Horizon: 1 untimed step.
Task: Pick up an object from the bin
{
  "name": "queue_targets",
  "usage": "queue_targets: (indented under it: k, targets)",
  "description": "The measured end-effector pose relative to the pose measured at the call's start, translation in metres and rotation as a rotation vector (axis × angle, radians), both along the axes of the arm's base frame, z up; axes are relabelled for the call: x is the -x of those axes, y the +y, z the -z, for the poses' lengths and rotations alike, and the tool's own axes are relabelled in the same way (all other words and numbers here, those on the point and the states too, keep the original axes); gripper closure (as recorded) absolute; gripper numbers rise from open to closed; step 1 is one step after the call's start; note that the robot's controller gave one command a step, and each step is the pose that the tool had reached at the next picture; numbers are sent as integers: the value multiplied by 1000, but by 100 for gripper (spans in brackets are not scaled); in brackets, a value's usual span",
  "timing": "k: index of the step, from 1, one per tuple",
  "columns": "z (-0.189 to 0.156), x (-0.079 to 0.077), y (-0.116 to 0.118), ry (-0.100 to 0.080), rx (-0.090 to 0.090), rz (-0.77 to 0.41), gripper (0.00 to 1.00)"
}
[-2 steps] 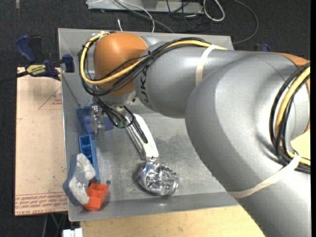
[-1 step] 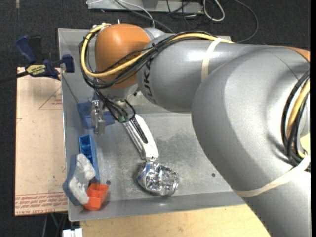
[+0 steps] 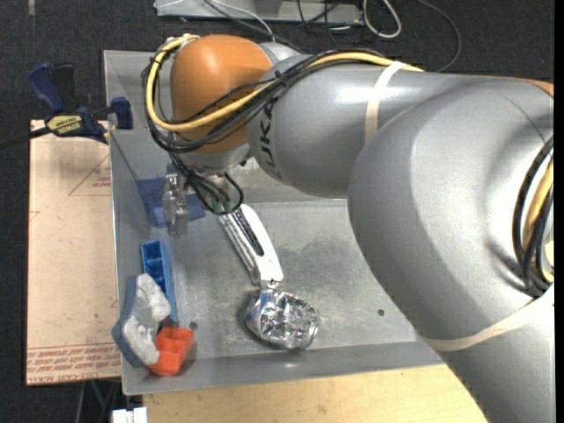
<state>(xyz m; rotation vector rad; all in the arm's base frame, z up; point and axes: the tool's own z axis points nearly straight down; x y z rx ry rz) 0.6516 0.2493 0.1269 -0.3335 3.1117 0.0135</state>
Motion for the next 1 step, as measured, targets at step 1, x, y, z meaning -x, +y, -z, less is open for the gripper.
queue_targets:
  k: [1]
  targets:
    - [-23,1,0,3,1,0,100]
